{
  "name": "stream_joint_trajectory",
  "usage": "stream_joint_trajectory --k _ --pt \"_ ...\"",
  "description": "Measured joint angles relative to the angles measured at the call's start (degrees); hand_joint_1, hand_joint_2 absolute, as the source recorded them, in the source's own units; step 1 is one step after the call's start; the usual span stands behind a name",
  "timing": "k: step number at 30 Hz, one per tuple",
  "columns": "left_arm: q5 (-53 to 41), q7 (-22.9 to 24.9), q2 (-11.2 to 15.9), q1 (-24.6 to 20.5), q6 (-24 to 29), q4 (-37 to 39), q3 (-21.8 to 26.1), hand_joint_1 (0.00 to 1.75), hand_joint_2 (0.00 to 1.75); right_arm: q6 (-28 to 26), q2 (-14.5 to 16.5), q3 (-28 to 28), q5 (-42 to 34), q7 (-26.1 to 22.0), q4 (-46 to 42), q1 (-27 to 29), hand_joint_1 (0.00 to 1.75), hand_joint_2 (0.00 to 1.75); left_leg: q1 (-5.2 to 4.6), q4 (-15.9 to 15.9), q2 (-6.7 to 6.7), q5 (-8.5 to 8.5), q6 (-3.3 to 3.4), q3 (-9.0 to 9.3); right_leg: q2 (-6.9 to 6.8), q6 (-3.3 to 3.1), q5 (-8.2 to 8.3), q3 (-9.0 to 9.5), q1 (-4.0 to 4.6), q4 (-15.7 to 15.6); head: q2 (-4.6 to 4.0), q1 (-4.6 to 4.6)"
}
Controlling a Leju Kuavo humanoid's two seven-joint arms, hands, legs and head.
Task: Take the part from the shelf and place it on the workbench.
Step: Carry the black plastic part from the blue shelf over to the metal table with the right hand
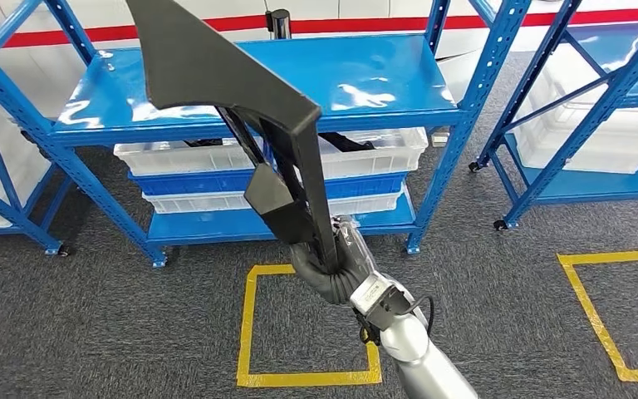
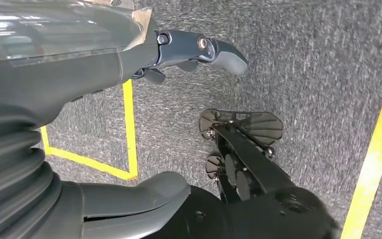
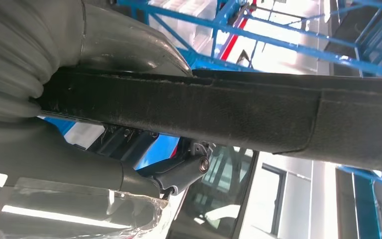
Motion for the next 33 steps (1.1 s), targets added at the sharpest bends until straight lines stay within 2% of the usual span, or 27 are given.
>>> stream_joint_trajectory --k 2,3,4,6,8,10,12,13,14,15,17,18,19,21,23,24,25,27,28,29,30,31,33 --pt "0.02 0.17 0.05 -0.09 0.0 0.0 0.0 0.0 1.75 0.0 0.04 0.01 0.0 -0.01 -0.04 -0.01 1.75 1.75 -0.08 -7.96 1.72 3.05 0.32 4.19 -0.71 0.14 -0.06 0.03 0.29 0.07 0.0 0.01" --pt "0.03 0.24 0.06 -0.16 0.0 0.0 0.0 0.0 1.75 0.0 0.05 0.01 0.01 -0.02 -0.08 -0.01 1.75 1.75 -0.26 -10.43 2.35 3.7 0.57 5.37 -1.04 0.34 -0.07 -0.04 0.51 0.12 0.0 0.07" --pt "0.02 0.28 0.05 -0.21 0.0 0.0 0.0 0.0 1.75 0.0 0.05 0.02 0.01 -0.03 -0.12 0.0 1.75 1.75 -0.49 -11.51 2.6 3.78 0.85 5.73 -1.38 0.56 -0.07 -0.14 0.71 0.15 0.0 0.14" --pt "0.01 0.28 0.03 -0.24 0.0 0.0 0.0 0.0 1.75 0.0 0.07 0.16 0.03 -0.05 -0.16 0.07 1.75 1.75 -0.81 -11.78 1.76 3.95 1.56 5.44 -2.09 1.22 -0.1 -0.21 0.85 0.15 0.0 0.27" --pt "0.01 0.11 -0.09 -0.21 0.0 0.01 0.0 0.0 1.75 -0.01 0.06 0.28 0.05 -0.07 -0.29 0.24 1.75 1.75 -0.75 -12.15 0.88 4.42 2.44 5.39 -1.06 1.65 -1.19 -0.87 0.68 1.58 0.0 0.32" --pt "-0.01 -0.16 -0.27 -0.25 0.1 0.01 -0.01 0.0 1.75 -0.04 -0.03 0.27 0.09 -0.08 -0.5 0.61 1.75 1.75 -0.62 -12.35 0.01 4.82 3.1 5.22 1.09 1.27 -4.22 -3.51 0.49 7.25 0.0 0.44" --pt "-0.11 -0.31 -0.34 -0.28 0.25 0.01 -0.03 0.0 1.75 -0.07 -0.21 0.18 0.13 -0.09 -0.59 1.21 1.75 1.75 -0.64 -12.3 -1.08 5.01 3.37 4.88 2.06 0.88 -7.28 -7.08 0.49 14.98 0.0 0.53" --pt "-0.18 -0.33 -0.38 -0.25 0.28 0.02 -0.03 0.0 1.75 -0.07 -0.32 0.13 0.13 -0.09 -0.59 1.49 1.75 1.75 -0.65 -12.27 -1.68 5.08 3.41 4.77 2.22 1.02 -7.76 -8.03 0.48 17.02 0.0 0.54" --pt "-0.26 -0.32 -0.41 -0.21 0.28 0.02 -0.04 0.0 1.75 -0.07 -0.42 0.07 0.13 -0.09 -0.59 1.72 1.75 1.75 -0.66 -12.23 -2.29 5.14 3.39 4.72 2.31 1.39 -7.27 -7.83 0.48 16.76 0.0 0.54" --pt "-0.32 -0.31 -0.45 -0.17 0.28 0.03 -0.05 0.0 1.75 -0.07 -0.5 0.01 0.13 -0.09 -0.6 1.86 1.75 1.75 -0.65 -12.18 -2.89 5.19 3.33 4.72 2.47 1.88 -5.96 -6.49 0.43 14.14 0.0 0.54" --pt "-0.51 -0.24 -0.52 -0.17 0.28 0.03 -0.09 0.0 1.75 -0.07 -0.62 -0.12 0.1 -0.09 -0.63 1.97 1.75 1.75 -0.73 -11.83 -4.03 5.18 2.98 4.58 3.76 2.6 -2.78 -2.47 0.15 5.9 0.0 0.55" --pt "-0.6 -0.21 -0.52 -0.17 0.28 0.04 -0.11 0.0 1.75 -0.07 -0.68 -0.16 0.1 -0.1 -0.67 2.01 1.75 1.75 -0.81 -11.6 -4.51 5.18 2.71 4.38 4.31 2.56 -1.78 -1.1 0.04 2.99 0.0 0.55" --pt "-0.66 -0.17 -0.52 -0.15 0.28 0.04 -0.12 0.0 1.75 -0.08 -0.74 -0.19 0.1 -0.11 -0.71 2.1 1.75 1.75 -0.86 -11.44 -4.9 5.21 2.39 4.13 4.72 2.32 -1.32 -0.45 -0.01 1.47 0.0 0.53" --pt "-0.69 -0.14 -0.45 -0.01 0.28 0.04 -0.13 0.0 1.75 -0.09 -0.84 -0.2 0.13 -0.14 -0.78 2.29 1.75 1.75 -0.75 -11.37 -5.46 5.41 1.74 3.73 4.22 1.54 -1.08 -0.41 0.06 1.29 0.0 0.52" --pt "-0.62 -0.15 -0.37 0.13 0.28 0.08 -0.11 0.0 1.75 -0.07 -0.87 -0.22 0.21 -0.18 -0.84 2.38 1.75 1.75 -0.59 -10.45 -4.33 4.74 1.19 3.25 3.51 0.81 -0.78 -0.37 -0.12 1.17 0.0 0.43" --pt "-0.57 -0.16 -0.36 0.11 0.27 0.09 -0.1 0.0 1.75 -0.06 -0.87 -0.22 0.27 -0.22 -0.9 2.42 1.75 1.75 -0.54 -8.64 -3.25 3.51 0.94 2.46 3.07 0.39 -0.67 -0.33 -0.21 1.06 0.0 0.31" --pt "-0.53 -0.19 -0.39 0.06 0.25 0.11 -0.1 0.0 1.75 -0.05 -0.88 -0.24 0.31 -0.26 -0.96 2.5 1.75 1.75 -0.46 -5.54 -2.0 1.69 0.7 1.12 2.58 0.08 -0.64 -0.33 -0.13 1.03 0.0 0.19" --pt "-0.5 -0.21 -0.45 0.0 0.22 0.11 -0.09 0.0 1.75 -0.04 -0.92 -0.24 0.33 -0.31 -1.03 2.81 1.75 1.75 -0.3 2.15 -0.79 -1.91 0.31 -2.35 1.53 -0.28 -0.69 -0.4 0.15 1.05 0.0 0.04" --pt "-0.5 -0.22 -0.46 0.03 0.22 0.11 -0.09 0.0 1.75 -0.04 -0.94 -0.24 0.34 -0.32 -1.03 2.95 1.75 1.75 -0.26 4.62 -0.61 -2.63 0.25 -3.46 0.98 -0.29 -0.7 -0.44 0.27 1.06 0.0 0.04" --pt "-0.49 -0.22 -0.47 0.07 0.22 0.11 -0.09 0.0 1.75 -0.04 -0.95 -0.23 0.34 -0.32 -1.03 3.05 1.75 1.75 -0.26 4.94 -0.51 -2.27 0.28 -3.51 0.47 -0.3 -0.71 -0.45 0.36 1.07 0.0 0.04" --pt "-0.47 -0.22 -0.47 0.09 0.22 0.11 -0.09 0.0 1.75 -0.04 -0.93 -0.23 0.34 -0.32 -1.03 3.09 1.75 1.75 -0.27 3.03 -0.34 -0.99 0.45 -2.42 0.0 -0.3 -0.72 -0.43 0.44 1.07 0.0 0.04" --pt "-0.43 -0.22 -0.46 0.09 0.22 0.11 -0.09 0.0 1.75 -0.04 -0.92 -0.23 0.34 -0.32 -1.05 3.08 1.75 1.75 -0.34 -0.73 0.17 0.83 0.76 -0.29 -0.43 -0.3 -0.73 -0.37 0.52 1.06 0.0 0.04" --pt "-0.31 -0.27 -0.41 -0.01 0.22 0.1 -0.08 0.0 1.75 0.03 -0.91 -0.24 0.34 -0.36 -1.11 3.01 1.75 1.75 -0.84 -8.26 2.11 3.16 1.56 3.79 -1.19 -0.21 -0.8 -0.28 0.83 1.05 0.0 0.07"
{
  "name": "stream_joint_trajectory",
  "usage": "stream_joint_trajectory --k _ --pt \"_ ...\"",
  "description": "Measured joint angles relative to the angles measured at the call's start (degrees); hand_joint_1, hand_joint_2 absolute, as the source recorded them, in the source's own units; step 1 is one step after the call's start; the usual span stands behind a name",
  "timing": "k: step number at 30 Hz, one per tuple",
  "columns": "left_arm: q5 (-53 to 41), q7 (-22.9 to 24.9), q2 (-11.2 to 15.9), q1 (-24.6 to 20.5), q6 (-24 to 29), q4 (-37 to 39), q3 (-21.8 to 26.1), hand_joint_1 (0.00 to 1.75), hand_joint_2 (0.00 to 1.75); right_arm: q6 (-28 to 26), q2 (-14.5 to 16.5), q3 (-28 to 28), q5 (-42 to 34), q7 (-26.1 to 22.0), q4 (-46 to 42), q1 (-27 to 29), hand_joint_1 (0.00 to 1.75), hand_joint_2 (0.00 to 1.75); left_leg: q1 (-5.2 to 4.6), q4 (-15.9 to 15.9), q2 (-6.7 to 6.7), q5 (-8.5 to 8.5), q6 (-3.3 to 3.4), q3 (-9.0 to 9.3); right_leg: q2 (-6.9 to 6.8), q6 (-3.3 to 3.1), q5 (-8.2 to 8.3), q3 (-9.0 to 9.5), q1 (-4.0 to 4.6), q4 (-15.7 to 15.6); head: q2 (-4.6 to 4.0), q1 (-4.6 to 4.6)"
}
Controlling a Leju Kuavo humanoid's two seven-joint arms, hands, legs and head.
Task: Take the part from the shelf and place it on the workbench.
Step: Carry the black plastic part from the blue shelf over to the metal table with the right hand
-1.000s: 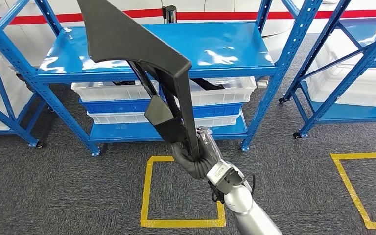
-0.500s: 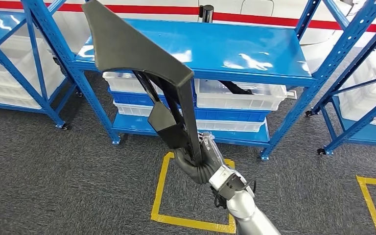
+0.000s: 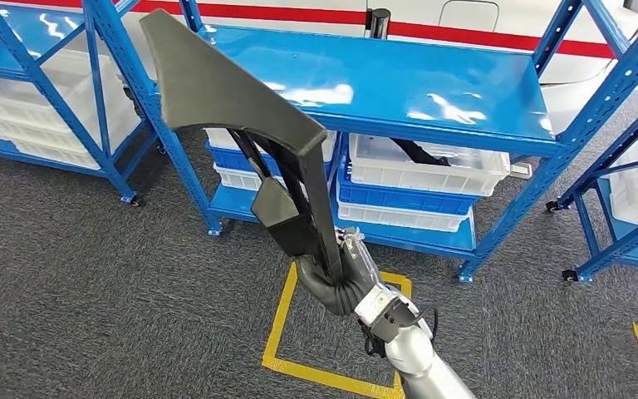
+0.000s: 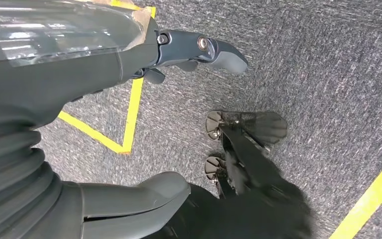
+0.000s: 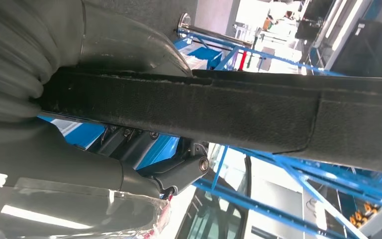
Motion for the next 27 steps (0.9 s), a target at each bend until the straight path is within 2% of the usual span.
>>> stream_joint_trajectory --k 1,2,4,5,6,7,8,9,10,11,12,14,15,16,17,19,21,22,23,25,26,27 --pt "0.07 -0.02 0.03 -0.05 -0.02 0.0 0.01 0.0 1.75 0.08 -0.01 -0.01 0.01 -0.07 -0.03 -0.02 1.75 1.75 -0.3 -2.09 0.62 0.41 0.34 1.05 -0.37 0.09 -0.03 0.01 0.15 -0.01 0.0 -0.01" --pt "0.15 -0.03 0.07 -0.08 -0.04 0.0 0.02 0.0 1.75 0.2 -0.01 -0.02 0.05 -0.14 -0.03 -0.03 1.75 1.75 -0.58 -2.78 0.76 0.32 0.61 1.26 -0.77 0.27 -0.05 0.03 0.25 -0.07 0.0 0.0" --pt "0.4 0.17 0.14 -0.04 -0.07 0.01 0.04 0.0 1.75 0.49 0.02 -0.01 0.17 -0.31 -0.05 -0.06 1.75 1.75 -0.62 -3.18 -0.38 0.75 1.16 1.19 -1.54 0.77 -0.11 0.11 0.43 -0.24 0.0 -0.02" --pt "0.5 0.32 0.12 -0.01 -0.07 0.01 0.05 0.0 1.75 0.61 0.01 -0.01 0.21 -0.38 -0.07 -0.08 1.75 1.75 -0.51 -3.61 -0.9 1.08 1.49 1.35 -1.22 1.03 -0.49 0.01 0.42 0.17 0.0 0.02" --pt "0.57 0.5 0.09 -0.01 -0.07 0.01 0.06 0.0 1.75 0.7 -0.02 -0.02 0.2 -0.49 -0.09 -0.12 1.75 1.75 -0.33 -4.03 -1.41 1.46 1.83 1.5 -0.35 1.09 -1.38 -0.54 0.43 1.53 0.0 0.04" --pt "0.57 0.62 0.05 -0.03 -0.05 0.01 0.07 0.0 1.75 0.76 -0.09 -0.04 0.15 -0.61 -0.09 -0.11 1.75 1.75 -0.15 -4.37 -1.96 1.78 2.1 1.63 0.84 1.02 -2.76 -1.65 0.4 4.09 0.0 0.13" --pt "0.57 0.72 0.01 -0.05 -0.04 0.01 0.07 0.0 1.75 0.82 -0.23 -0.06 0.05 -0.73 -0.04 -0.03 1.75 1.75 -0.14 -4.46 -2.52 1.92 2.24 1.56 2.14 0.82 -4.44 -3.27 0.21 7.78 0.0 0.2" --pt "0.54 0.81 0.02 -0.05 -0.02 0.01 0.08 0.0 1.75 0.87 -0.39 -0.06 -0.05 -0.9 0.05 0.12 1.75 1.75 -0.12 -4.42 -3.17 2.0 2.33 1.42 2.89 0.67 -5.96 -5.09 0.18 11.68 0.0 0.25" --pt "0.45 0.89 0.01 -0.02 -0.01 0.01 0.08 0.0 1.75 0.91 -0.56 -0.05 -0.15 -1.04 0.15 0.33 1.75 1.75 -0.13 -4.39 -3.86 2.04 2.33 1.31 3.22 0.71 -6.85 -6.5 0.15 14.61 0.0 0.31" --pt "0.32 1.0 -0.01 0.03 0.0 0.01 0.08 0.0 1.75 0.94 -0.72 -0.04 -0.23 -1.17 0.24 0.53 1.75 1.75 -0.15 -4.34 -4.55 2.08 2.29 1.23 3.35 0.97 -6.87 -6.98 0.13 15.59 0.0 0.3" --pt "0.15 1.12 -0.03 0.08 0.0 0.01 0.08 0.0 1.75 0.95 -0.8 -0.02 -0.27 -1.29 0.29 0.65 1.75 1.75 -0.14 -4.27 -5.22 2.11 2.23 1.21 3.45 1.41 -5.98 -6.37 0.06 14.26 0.0 0.3" --pt "-0.26 1.3 -0.1 0.1 0.0 0.01 0.08 0.0 1.75 0.95 -0.86 0.0 -0.26 -1.4 0.22 0.71 1.75 1.75 -0.09 -3.98 -6.52 2.09 1.98 1.16 4.4 2.37 -2.81 -2.72 -0.33 6.52 0.0 0.31" --pt "-0.43 1.34 -0.1 0.09 0.0 0.0 0.08 0.0 1.75 0.95 -0.85 0.02 -0.23 -1.42 0.14 0.71 1.75 1.75 -0.14 -3.76 -7.1 2.03 1.74 1.05 4.93 2.49 -1.58 -1.11 -0.46 3.0 0.0 0.3" --pt "-0.58 1.36 -0.09 0.09 0.0 -0.01 0.08 0.0 1.75 0.94 -0.86 0.02 -0.2 -1.42 0.02 0.73 1.75 1.75 -0.19 -3.57 -7.54 2.01 1.46 0.84 5.31 2.36 -0.82 -0.04 -0.53 0.68 0.0 0.29" --pt "-0.69 1.36 -0.05 0.13 0.01 -0.01 0.08 0.0 1.75 0.94 -0.86 0.02 -0.18 -1.42 -0.08 0.77 1.75 1.75 -0.23 -3.46 -7.85 2.03 1.17 0.6 5.47 2.03 -0.62 0.28 -0.5 -0.17 0.0 0.27" --pt "-0.92 1.32 0.05 0.27 0.02 -0.01 0.08 0.0 1.75 0.96 -0.87 0.0 -0.11 -1.43 -0.25 0.91 1.75 1.75 -0.11 -3.35 -8.1 2.14 0.64 0.16 4.8 1.27 -0.32 0.24 -0.45 -0.11 0.0 0.25" --pt "-1.13 1.23 0.1 0.33 -0.01 -0.01 0.07 0.0 1.75 1.11 -0.84 -0.02 0.04 -1.5 -0.39 1.1 1.75 1.75 -0.04 -1.64 -6.31 1.0 0.07 -0.68 4.09 0.57 -0.11 0.28 -0.65 -0.23 0.0 0.12" --pt "-1.18 1.19 0.11 0.27 -0.04 0.0 0.06 0.0 1.75 1.25 -0.82 -0.02 0.12 -1.57 -0.48 1.2 1.75 1.75 0.0 0.8 -4.97 -0.47 -0.22 -1.79 3.65 0.24 -0.07 0.32 -0.72 -0.3 0.0 0.03" --pt "-1.23 1.17 0.07 0.18 -0.08 0.01 0.06 0.0 1.75 1.43 -0.81 -0.03 0.22 -1.62 -0.54 1.33 1.75 1.75 0.04 4.34 -3.69 -2.33 -0.48 -3.44 3.16 0.01 -0.12 0.33 -0.59 -0.3 0.0 -0.07" --pt "-1.33 1.18 0.08 0.06 -0.11 0.01 0.06 0.0 1.75 1.79 -0.83 -0.03 0.36 -1.68 -0.59 1.56 1.75 1.75 0.29 11.66 -2.78 -5.36 -0.79 -7.0 2.09 -0.24 -0.21 0.31 -0.3 -0.28 0.0 -0.14" --pt "-1.39 1.19 0.09 0.07 -0.11 0.01 0.06 0.0 1.75 1.95 -0.83 -0.02 0.41 -1.67 -0.6 1.62 1.75 1.75 0.36 13.3 -2.66 -5.58 -0.8 -7.83 1.54 -0.29 -0.26 0.31 -0.17 -0.28 0.0 -0.14" --pt "-1.44 1.21 0.11 0.09 -0.11 0.0 0.07 0.0 1.75 2.06 -0.81 -0.02 0.43 -1.67 -0.61 1.63 1.75 1.75 0.39 12.61 -2.56 -4.71 -0.69 -7.47 1.02 -0.34 -0.31 0.36 -0.07 -0.28 0.0 -0.14"
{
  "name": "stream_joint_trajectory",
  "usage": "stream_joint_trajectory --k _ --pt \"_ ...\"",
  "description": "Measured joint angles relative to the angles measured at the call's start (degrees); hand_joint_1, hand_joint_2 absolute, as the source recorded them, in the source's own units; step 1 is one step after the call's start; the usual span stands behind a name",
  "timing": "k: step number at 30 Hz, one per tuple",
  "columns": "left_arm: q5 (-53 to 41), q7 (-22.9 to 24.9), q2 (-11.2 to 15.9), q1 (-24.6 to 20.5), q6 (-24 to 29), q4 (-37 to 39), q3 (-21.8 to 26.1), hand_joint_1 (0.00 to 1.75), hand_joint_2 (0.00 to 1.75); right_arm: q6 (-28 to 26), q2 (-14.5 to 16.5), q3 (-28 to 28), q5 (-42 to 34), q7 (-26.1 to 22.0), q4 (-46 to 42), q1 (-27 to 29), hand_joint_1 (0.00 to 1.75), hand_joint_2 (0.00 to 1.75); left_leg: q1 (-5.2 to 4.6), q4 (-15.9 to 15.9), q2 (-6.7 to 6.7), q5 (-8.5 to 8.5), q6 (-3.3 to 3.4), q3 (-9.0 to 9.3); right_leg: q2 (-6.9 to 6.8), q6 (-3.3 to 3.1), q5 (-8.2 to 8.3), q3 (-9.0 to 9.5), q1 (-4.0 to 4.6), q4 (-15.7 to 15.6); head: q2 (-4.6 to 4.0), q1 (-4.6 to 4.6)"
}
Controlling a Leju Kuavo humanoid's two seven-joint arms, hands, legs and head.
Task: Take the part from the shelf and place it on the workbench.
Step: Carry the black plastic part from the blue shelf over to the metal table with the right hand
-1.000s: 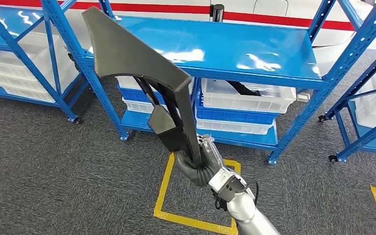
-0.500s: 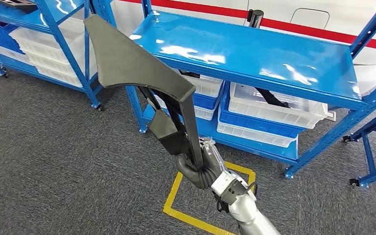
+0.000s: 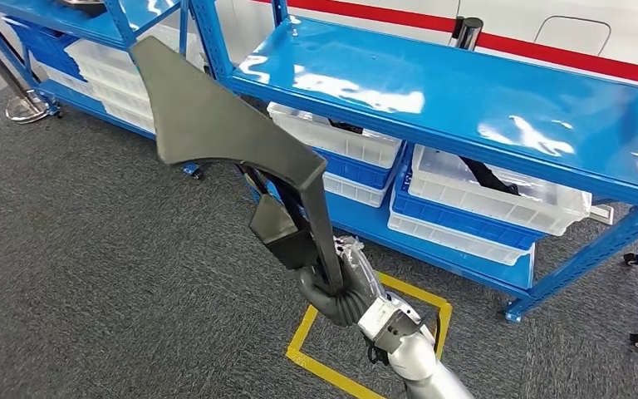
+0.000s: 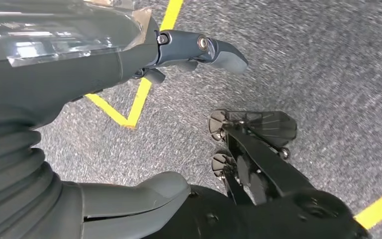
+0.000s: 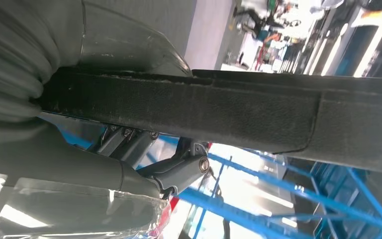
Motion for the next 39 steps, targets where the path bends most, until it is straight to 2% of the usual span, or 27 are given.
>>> stream_joint_trajectory --k 2,4,5,7,8,10,12,14,15,16,18,19,20,22,23,25,27,28,29,30,31,32,34,35,36,38,39 --pt "-0.04 0.02 0.12 -0.02 0.0 -0.01 0.01 0.0 1.75 0.14 0.07 0.01 0.02 0.01 -0.09 -0.04 1.75 1.75 -0.16 -7.34 1.12 3.58 0.68 3.93 -1.01 -0.1 -0.12 0.22 0.21 -0.01 0.0 0.0" --pt "-0.05 0.03 0.29 -0.17 -0.01 -0.03 0.0 0.0 1.75 0.22 0.15 -0.01 0.01 0.02 -0.25 -0.12 1.75 1.75 -0.68 -14.0 2.8 5.63 1.42 7.49 -1.86 0.02 -0.3 0.35 0.59 -0.03 0.0 0.03" --pt "-0.05 0.03 0.35 -0.21 -0.01 -0.04 0.0 0.0 1.75 0.25 0.2 -0.01 0.0 0.02 -0.32 -0.15 1.75 1.75 -0.96 -15.26 3.19 5.73 1.66 8.07 -2.25 0.14 -0.37 0.39 0.69 -0.06 0.0 0.04" --pt "-0.06 0.04 0.48 -0.2 -0.01 -0.05 0.0 0.0 1.75 0.28 0.32 0.01 0.01 0.03 -0.4 -0.23 1.75 1.75 -1.28 -15.64 2.33 5.8 2.05 8.03 -3.1 0.58 -0.47 0.55 0.72 -0.23 0.0 0.02" --pt "-0.06 0.04 0.5 -0.15 -0.01 -0.05 0.01 0.0 1.75 0.31 0.38 0.02 0.01 0.04 -0.47 -0.27 1.75 1.75 -1.18 -16.02 1.82 6.06 2.28 8.18 -2.87 0.83 -0.66 0.51 0.68 -0.06 0.0 0.04" --pt "-0.05 0.04 0.46 -0.18 0.0 -0.05 0.01 0.0 1.75 0.35 0.42 0.02 -0.01 0.03 -0.68 -0.35 1.75 1.75 -0.78 -16.8 0.75 6.72 2.85 8.55 -0.63 1.02 -2.25 -0.63 0.59 2.69 0.0 0.13" --pt "-0.04 0.0 0.39 -0.33 0.01 -0.05 0.0 0.0 1.75 0.36 0.31 0.02 -0.01 0.05 -0.77 -0.23 1.75 1.75 -0.55 -17.05 -0.47 7.04 3.13 8.51 1.84 0.74 -5.49 -4.15 0.34 10.2 0.0 0.25" --pt "-0.04 -0.13 0.34 -0.32 0.02 -0.05 0.0 0.0 1.75 0.37 0.13 0.02 -0.01 0.1 -0.76 0.01 1.75 1.75 -0.54 -17.0 -1.93 7.11 3.11 8.39 2.38 1.0 -7.34 -7.37 0.16 16.45 0.0 0.3" --pt "-0.04 -0.21 0.3 -0.27 0.02 -0.05 0.0 0.0 1.75 0.38 0.04 0.02 -0.01 0.1 -0.76 0.1 1.75 1.75 -0.53 -16.96 -2.65 7.13 3.07 8.38 2.46 1.47 -6.88 -7.57 0.04 16.52 0.0 0.3" --pt "-0.04 -0.27 0.25 -0.21 0.01 -0.05 0.0 0.0 1.75 0.39 -0.02 0.03 -0.01 0.09 -0.76 0.13 1.75 1.75 -0.49 -16.86 -3.39 7.15 2.98 8.4 2.63 2.1 -5.49 -6.58 -0.13 14.11 0.0 0.3" --pt "-0.04 -0.38 0.16 -0.17 0.0 -0.05 0.01 0.0 1.75 0.43 -0.08 0.03 -0.01 0.08 -0.75 0.13 1.75 1.75 -0.48 -16.43 -4.77 7.04 2.57 8.3 3.99 3.15 -2.06 -3.02 -0.66 6.09 0.0 0.3" --pt "-0.04 -0.43 0.16 -0.14 0.0 -0.05 0.01 0.0 1.75 0.44 -0.06 0.03 -0.01 0.07 -0.75 0.11 1.75 1.75 -0.52 -16.13 -5.38 6.94 2.25 8.11 4.57 3.18 -0.88 -1.6 -0.84 2.93 0.0 0.29" --pt "-0.04 -0.47 0.18 -0.09 0.01 -0.05 0.02 0.0 1.75 0.45 -0.04 0.03 -0.01 0.06 -0.74 0.12 1.75 1.75 -0.56 -15.91 -5.85 6.89 1.88 7.84 5.0 2.91 -0.3 -0.87 -0.91 1.22 0.0 0.26" --pt "-0.04 -0.44 0.24 0.13 0.02 -0.05 0.02 0.0 1.75 0.46 0.02 0.03 -0.03 0.07 -0.74 0.12 1.75 1.75 -0.46 -15.77 -6.53 6.99 1.21 7.31 4.53 1.9 0.02 -0.7 -0.74 0.76 0.0 0.21" --pt "-0.04 -0.32 0.25 0.26 0.02 -0.05 0.02 0.0 1.75 0.47 0.07 0.01 -0.06 0.08 -0.75 0.11 1.75 1.75 -0.32 -15.64 -6.41 6.97 0.95 7.14 4.17 1.52 0.16 -0.73 -0.78 0.72 0.0 0.2" --pt "0.03 -0.09 0.2 0.37 -0.05 -0.05 0.02 0.0 1.75 0.54 0.3 -0.06 -0.15 0.17 -0.78 0.01 1.75 1.75 -0.25 -13.22 -4.11 5.4 0.48 5.99 3.26 0.8 0.38 -0.68 -0.9 0.56 0.0 0.05" --pt "0.18 -0.05 0.13 0.23 -0.14 -0.05 0.02 0.0 1.75 0.66 0.51 -0.29 -0.3 0.35 -0.75 -0.02 1.75 1.75 -0.19 -6.48 -1.08 1.78 0.05 2.79 2.14 0.28 0.37 -0.69 -0.72 0.51 0.0 -0.14" --pt "0.25 -0.09 0.1 0.14 -0.15 -0.05 0.02 0.0 1.75 0.73 0.57 -0.48 -0.37 0.42 -0.71 0.0 1.75 1.75 -0.09 -2.47 -0.42 0.08 -0.1 0.81 1.48 0.14 0.33 -0.74 -0.54 0.52 0.0 -0.19" --pt "0.27 -0.13 0.08 0.13 -0.15 -0.05 0.03 0.0 1.75 0.81 0.6 -0.68 -0.4 0.48 -0.65 0.03 1.75 1.75 0.0 0.36 -0.17 -0.81 -0.15 -0.61 0.82 0.09 0.3 -0.78 -0.39 0.53 0.0 -0.18" --pt "0.28 -0.16 0.05 0.16 -0.15 -0.05 0.03 0.0 1.75 0.92 0.64 -0.87 -0.4 0.51 -0.6 0.04 1.75 1.75 0.04 1.35 -0.07 -0.73 -0.11 -1.09 0.19 0.06 0.27 -0.81 -0.27 0.53 0.0 -0.19" --pt "0.29 -0.16 0.04 0.2 -0.15 -0.05 0.04 0.0 1.75 1.02 0.73 -1.04 -0.38 0.51 -0.56 0.06 1.75 1.75 0.04 -0.2 0.07 0.44 0.04 -0.25 -0.4 0.04 0.24 -0.8 -0.18 0.53 0.0 -0.19" --pt "0.27 -0.16 0.05 0.21 -0.15 -0.05 0.04 0.0 1.75 1.15 0.86 -1.16 -0.25 0.5 -0.55 0.07 1.75 1.75 -0.03 -3.87 0.54 2.24 0.34 1.8 -0.94 0.02 0.21 -0.75 -0.1 0.53 0.0 -0.19" --pt "0.12 -0.16 0.14 0.09 -0.15 -0.07 0.04 0.0 1.75 1.43 1.15 -1.36 0.2 0.43 -0.56 0.1 1.75 1.75 -0.47 -11.93 2.63 4.88 1.1 6.2 -1.9 0.11 0.09 -0.65 0.2 0.53 0.0 -0.18" --pt "-0.01 -0.19 0.19 -0.01 -0.16 -0.07 0.04 0.0 1.75 1.55 1.25 -1.45 0.42 0.35 -0.56 0.16 1.75 1.75 -0.75 -14.29 3.35 5.38 1.42 7.45 -2.32 0.27 0.0 -0.61 0.32 0.52 0.0 -0.16" --pt "-0.12 -0.22 0.25 -0.07 -0.17 -0.08 0.04 0.0 1.75 1.62 1.33 -1.54 0.55 0.28 -0.57 0.27 1.75 1.75 -1.03 -15.14 3.6 5.35 1.64 7.8 -2.75 0.46 -0.08 -0.56 0.39 0.48 0.0 -0.14" --pt "-0.24 -0.28 0.38 -0.05 -0.18 -0.08 0.04 0.0 1.75 1.64 1.48 -1.73 0.66 0.19 -0.61 0.51 1.75 1.75 -1.09 -15.61 2.34 5.69 2.13 7.93 -3.49 1.02 -0.28 -0.41 0.41 0.38 0.0 -0.11" --pt "-0.24 -0.31 0.4 -0.01 -0.17 -0.08 0.04 0.0 1.75 1.64 1.54 -1.86 0.69 0.16 -0.64 0.59 1.75 1.75 -1.0 -16.08 1.75 5.98 2.4 8.19 -2.9 1.25 -0.57 -0.43 0.37 0.77 0.0 -0.07"
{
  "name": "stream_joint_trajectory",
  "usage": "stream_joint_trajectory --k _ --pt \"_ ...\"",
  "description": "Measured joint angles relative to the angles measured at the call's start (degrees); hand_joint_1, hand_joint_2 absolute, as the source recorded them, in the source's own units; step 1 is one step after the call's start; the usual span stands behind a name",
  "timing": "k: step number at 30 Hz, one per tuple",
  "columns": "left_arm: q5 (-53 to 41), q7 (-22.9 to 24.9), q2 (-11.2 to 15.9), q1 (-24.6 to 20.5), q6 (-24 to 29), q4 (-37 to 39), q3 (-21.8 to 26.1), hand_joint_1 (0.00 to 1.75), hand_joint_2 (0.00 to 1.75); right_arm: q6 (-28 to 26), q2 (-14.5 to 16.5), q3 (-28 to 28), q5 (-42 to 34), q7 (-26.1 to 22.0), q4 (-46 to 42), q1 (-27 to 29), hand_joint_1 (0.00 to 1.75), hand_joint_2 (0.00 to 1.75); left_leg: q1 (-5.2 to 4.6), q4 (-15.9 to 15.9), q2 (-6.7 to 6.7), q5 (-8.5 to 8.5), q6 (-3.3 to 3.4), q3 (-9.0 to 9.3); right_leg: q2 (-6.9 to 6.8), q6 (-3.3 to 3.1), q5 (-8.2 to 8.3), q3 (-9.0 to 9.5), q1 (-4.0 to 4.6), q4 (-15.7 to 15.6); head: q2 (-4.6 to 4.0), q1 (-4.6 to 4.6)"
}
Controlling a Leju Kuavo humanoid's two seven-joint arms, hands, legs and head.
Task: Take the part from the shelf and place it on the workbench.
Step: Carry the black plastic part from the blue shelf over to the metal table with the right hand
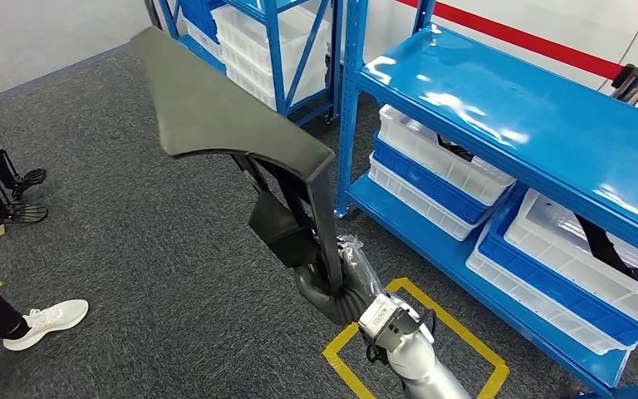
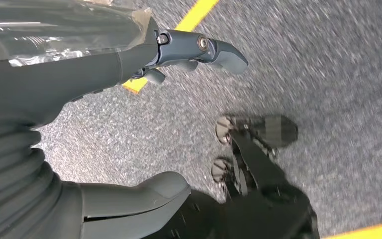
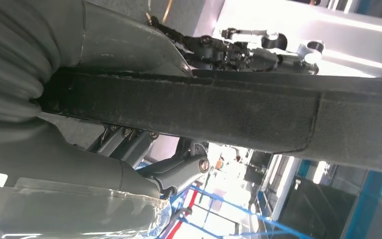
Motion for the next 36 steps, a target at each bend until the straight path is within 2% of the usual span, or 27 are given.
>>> stream_joint_trajectory --k 1,3,5,6,7,8,9,10,11,12,14,15,17,18,19,20,21,22,23,25,26,27,30,32,34,35,36 --pt "0.0 -0.02 0.01 -0.01 0.01 0.0 0.0 0.0 1.75 0.0 0.04 -0.15 0.03 -0.05 -0.04 0.03 1.75 1.75 0.16 -0.46 -0.59 0.34 0.31 0.27 1.2 0.1 -0.68 -0.41 -0.02 1.17 0.0 0.02" --pt "0.0 -0.05 -0.04 -0.15 0.15 -0.01 0.0 0.0 1.75 0.0 -0.01 -0.51 0.08 -0.11 -0.08 0.2 1.75 1.75 0.3 -0.89 -1.77 0.76 0.7 0.48 4.26 -0.21 -3.44 -3.09 -0.21 7.14 0.0 0.13" --pt "-0.01 -0.07 -0.03 -0.21 0.3 -0.02 0.0 0.0 1.75 0.0 -0.15 -0.79 0.25 -0.12 -0.04 0.65 1.75 1.75 0.33 -0.84 -3.27 0.86 0.85 0.34 5.33 -0.29 -6.01 -6.81 -0.38 14.34 0.0 0.18" --pt "-0.02 -0.07 -0.05 -0.17 0.33 -0.02 0.0 0.0 1.75 0.01 -0.21 -0.91 0.39 -0.12 -0.02 0.9 1.75 1.75 0.33 -0.81 -4.05 0.87 0.84 0.31 5.41 0.04 -6.13 -7.66 -0.49 15.7 0.0 0.18" --pt "-0.02 -0.1 -0.09 -0.11 0.33 -0.01 0.0 0.0 1.75 0.01 -0.25 -1.02 0.56 -0.17 -0.02 1.09 1.75 1.75 0.36 -0.74 -4.82 0.86 0.81 0.32 5.49 0.6 -5.28 -7.38 -0.61 14.72 0.0 0.18" --pt "-0.02 -0.15 -0.14 -0.07 0.33 -0.01 0.0 0.0 1.75 0.01 -0.27 -1.14 0.73 -0.23 -0.03 1.2 1.75 1.75 0.41 -0.63 -5.56 0.82 0.72 0.33 5.76 1.24 -3.69 -6.02 -0.79 11.58 0.0 0.18" --pt "-0.03 -0.2 -0.2 -0.06 0.33 0.0 0.0 0.0 1.75 0.01 -0.28 -1.3 0.89 -0.31 -0.06 1.29 1.75 1.75 0.46 -0.41 -6.27 0.74 0.55 0.27 6.64 1.84 -1.92 -4.12 -1.09 7.36 0.0 0.19" --pt "-0.06 -0.24 -0.25 -0.06 0.33 0.0 0.0 0.0 1.75 -0.05 -0.29 -1.52 1.1 -0.42 -0.11 1.42 1.75 1.75 0.39 -0.05 -6.95 0.56 0.24 0.12 7.5 2.05 -0.5 -2.48 -1.28 3.69 0.0 0.19" --pt "-0.1 -0.26 -0.28 -0.06 0.33 0.0 0.0 0.0 1.75 -0.16 -0.31 -1.78 1.35 -0.53 -0.21 1.62 1.75 1.75 0.33 0.27 -7.48 0.42 -0.1 -0.09 8.14 1.97 0.37 -1.36 -1.41 1.26 0.0 0.17" --pt "-0.22 -0.27 -0.3 -0.01 0.33 0.0 0.0 0.0 1.75 -0.37 -0.34 -2.08 1.62 -0.64 -0.37 1.9 1.75 1.75 0.29 0.49 -7.94 0.33 -0.45 -0.32 8.53 1.64 0.71 -0.85 -1.4 0.15 0.0 0.16" --pt "-0.56 -0.28 -0.35 0.16 0.33 0.0 0.0 0.0 1.75 -0.99 -0.39 -2.7 2.25 -0.84 -0.92 2.56 1.75 1.75 0.44 0.55 -8.58 0.39 -1.05 -0.66 7.72 0.72 0.9 -0.74 -1.34 0.03 0.0 0.11" --pt "-0.76 -0.34 -0.43 0.26 0.33 0.0 0.0 0.0 1.75 -1.39 -0.39 -3.05 2.59 -0.9 -1.34 2.87 1.75 1.75 0.51 0.83 -8.1 0.18 -1.3 -0.87 7.29 0.32 1.01 -0.66 -1.41 -0.08 0.0 0.1" --pt "-1.07 -0.68 -0.61 0.22 0.29 0.0 -0.01 0.0 1.75 -2.3 -0.4 -3.82 3.31 -0.92 -2.42 3.67 1.75 1.75 0.6 4.23 -5.45 -1.92 -1.77 -2.53 6.21 -0.48 1.14 -0.49 -1.55 -0.32 0.0 -0.12" --pt "-1.22 -0.95 -0.75 0.11 0.27 0.0 -0.02 0.0 1.75 -2.83 -0.4 -4.32 3.67 -0.81 -3.02 4.2 1.75 1.75 0.67 7.66 -3.77 -3.73 -1.99 -4.2 5.58 -0.76 1.07 -0.43 -1.38 -0.33 0.0 -0.23" --pt "-1.44 -1.22 -0.87 -0.01 0.25 0.0 -0.03 0.0 1.75 -3.35 -0.41 -4.85 4.03 -0.6 -3.61 4.83 1.75 1.75 0.82 11.65 -2.75 -5.56 -2.2 -6.21 4.9 -0.99 0.98 -0.43 -1.22 -0.33 0.0 -0.32" --pt "-1.64 -1.44 -0.99 -0.08 0.24 0.0 -0.05 0.0 1.75 -3.79 -0.42 -5.47 4.38 -0.29 -4.23 5.53 1.75 1.75 0.99 15.1 -2.23 -6.81 -2.35 -8.0 4.22 -1.1 0.9 -0.42 -1.04 -0.32 0.0 -0.31" --pt "-1.83 -1.64 -1.09 -0.08 0.24 0.0 -0.07 0.0 1.75 -4.13 -0.44 -6.09 4.73 0.05 -4.88 6.29 1.75 1.75 1.13 17.0 -1.97 -7.14 -2.44 -9.04 3.54 -1.18 0.82 -0.41 -0.94 -0.31 0.0 -0.32" --pt "-1.86 -1.96 -1.15 -0.05 0.24 0.0 -0.08 0.0 1.75 -4.36 -0.46 -6.73 4.99 0.37 -5.57 7.08 1.75 1.75 1.23 16.68 -1.77 -6.41 -2.47 -8.94 2.95 -1.19 0.74 -0.37 -0.88 -0.31 0.0 -0.32" --pt "-1.48 -2.8 -1.17 -0.02 0.24 -0.02 -0.05 0.0 1.75 -4.49 -0.48 -7.4 5.15 0.63 -6.33 7.88 1.75 1.75 1.29 14.14 -1.44 -4.85 -2.41 -7.63 2.4 -1.17 0.66 -0.29 -0.84 -0.31 0.0 -0.32" --pt "0.58 -6.97 -1.16 -0.17 0.24 -0.16 0.29 0.0 1.75 -4.57 -0.46 -8.86 5.26 0.94 -7.75 9.42 1.75 1.75 1.13 6.32 0.47 -1.69 -2.11 -3.25 1.47 -0.84 0.37 -0.04 -0.62 -0.27 0.0 -0.32" --pt "2.03 -10.2 -1.17 -0.42 0.24 -0.27 0.67 0.0 1.75 -4.56 -0.44 -9.75 5.31 1.0 -8.43 10.19 1.75 1.75 0.93 3.43 1.23 -0.9 -1.9 -1.62 1.05 -0.58 0.19 0.11 -0.45 -0.25 0.0 -0.27" --pt "3.32 -13.36 -1.18 -0.75 0.24 -0.39 1.11 0.0 1.75 -4.5 -0.39 -10.67 5.36 0.93 -9.0 10.96 1.75 1.75 0.7 1.89 1.67 -0.72 -1.68 -0.78 0.61 -0.26 0.0 0.25 -0.28 -0.26 0.0 -0.23" --pt "5.4 -19.31 -1.03 -1.72 0.24 -0.74 2.3 0.0 1.75 -4.05 -0.06 -13.07 5.72 0.31 -10.36 12.8 1.75 1.75 0.3 1.04 0.2 -0.7 -0.8 -0.42 -0.54 0.67 -0.42 0.74 -0.24 -0.34 0.0 -0.14" --pt "5.74 -20.09 -0.91 -2.51 0.27 -1.04 2.7 0.0 1.75 -3.82 0.21 -13.98 6.45 -0.43 -11.1 13.55 1.75 1.75 0.47 0.37 -0.89 -0.26 -0.05 0.16 1.41 0.91 -1.8 -0.04 -0.38 2.07 0.0 -0.07" --pt "5.26 -19.25 -0.83 -3.6 0.34 -1.28 2.72 0.0 1.75 -3.86 0.32 -14.51 7.54 -1.43 -11.66 14.47 1.75 1.75 0.55 0.14 -2.16 0.0 0.41 0.32 4.31 0.5 -4.77 -3.37 -0.56 8.91 0.0 0.09" --pt "4.81 -18.51 -0.77 -4.06 0.37 -1.37 2.66 0.0 1.75 -3.96 0.34 -14.65 8.0 -1.91 -11.84 15.04 1.75 1.75 0.52 0.17 -2.93 0.04 0.52 0.26 5.01 0.37 -6.14 -5.48 -0.59 12.8 0.0 0.17" --pt "4.42 -17.79 -0.74 -4.41 0.37 -1.39 2.61 0.0 1.75 -4.08 0.32 -14.76 8.35 -2.28 -11.93 15.58 1.75 1.75 0.48 0.2 -3.72 0.04 0.55 0.24 5.32 0.47 -6.78 -7.05 -0.6 15.4 0.0 0.2"
